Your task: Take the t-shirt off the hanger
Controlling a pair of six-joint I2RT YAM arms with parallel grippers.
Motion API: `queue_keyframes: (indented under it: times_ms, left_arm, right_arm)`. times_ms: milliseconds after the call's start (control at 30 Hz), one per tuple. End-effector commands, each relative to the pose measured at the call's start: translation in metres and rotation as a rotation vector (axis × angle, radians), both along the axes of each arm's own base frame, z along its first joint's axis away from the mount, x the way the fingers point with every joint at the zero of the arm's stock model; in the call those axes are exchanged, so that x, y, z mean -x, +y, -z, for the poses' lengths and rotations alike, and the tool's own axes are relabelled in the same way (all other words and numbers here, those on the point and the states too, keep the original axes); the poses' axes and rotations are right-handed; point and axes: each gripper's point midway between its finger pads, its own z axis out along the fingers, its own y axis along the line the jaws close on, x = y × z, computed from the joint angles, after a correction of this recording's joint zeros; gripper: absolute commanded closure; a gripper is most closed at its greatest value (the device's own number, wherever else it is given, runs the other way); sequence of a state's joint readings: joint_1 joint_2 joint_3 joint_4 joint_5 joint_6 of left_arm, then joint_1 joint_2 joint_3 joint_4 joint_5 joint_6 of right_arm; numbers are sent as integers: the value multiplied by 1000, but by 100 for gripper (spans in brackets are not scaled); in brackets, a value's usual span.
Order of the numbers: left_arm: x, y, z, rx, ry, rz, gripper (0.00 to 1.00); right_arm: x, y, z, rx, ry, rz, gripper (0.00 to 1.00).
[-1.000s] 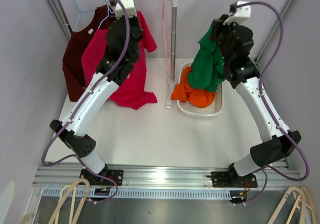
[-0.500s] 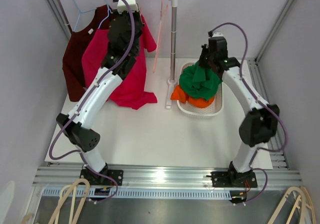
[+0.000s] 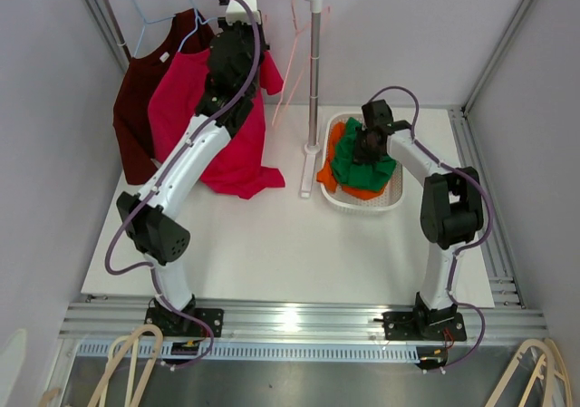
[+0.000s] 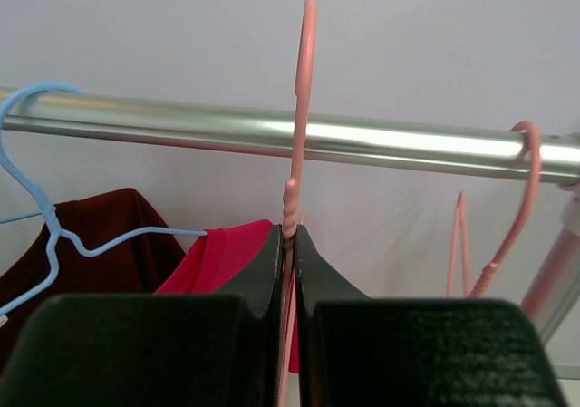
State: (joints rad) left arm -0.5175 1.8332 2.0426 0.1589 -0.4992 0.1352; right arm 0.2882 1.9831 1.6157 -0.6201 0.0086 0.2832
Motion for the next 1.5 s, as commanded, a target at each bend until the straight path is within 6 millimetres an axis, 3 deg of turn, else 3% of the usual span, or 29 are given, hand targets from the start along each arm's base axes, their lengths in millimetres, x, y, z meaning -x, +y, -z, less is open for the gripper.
queue_keyframes:
  times_ms: [0,67,200,233,267,333,367,533,600,633,933,1167,1333,1467]
  left_arm:
    - [-4,1,-21,53,-88,35,99]
    - [-12,0,-14,37,-87,22,99]
    - [-16,-2,-17,40,-101,28,99]
    - [-15,-2,-19,44,-107,32,99]
    - [-12,-1,-23,56,-114,37,99]
    - [-9,-1,-25,62,-123,44,99]
    - [-6,-1,-29,63,-132,49,99]
    - [0,1,-39,63,-160,46,99]
    - [2,1,-44,59,-175,50,99]
    - [2,0,-45,56,-177,55,99]
    - [-3,-9,-42,38,-172,89,99]
    - [-6,-24,-33,52,-148,143,99]
    - [-9,-47,-22,34,-126,217,99]
    - [-9,-60,-15,25,-98,282,98]
  right_arm:
    - [20,-1,19,-32,59,-4,100]
    - [23,-2,25,-38,58,0,100]
    - [25,-4,20,-41,22,9,100]
    - [25,-5,17,-38,16,12,90]
    - [22,-8,8,-30,-7,21,59]
    - [19,-8,-5,-34,-44,23,50]
    - [16,-13,-20,-20,-85,41,37]
    - [6,-19,-71,-11,-188,58,29]
    - [7,-21,-93,-16,-228,68,5]
    - [8,-21,-100,-18,-244,70,1]
    - [21,-29,-190,-60,-457,75,0]
    - [41,-34,-244,-99,-581,66,0]
    - [52,-35,-262,-122,-623,59,1]
    - [55,-36,-263,-126,-620,56,0]
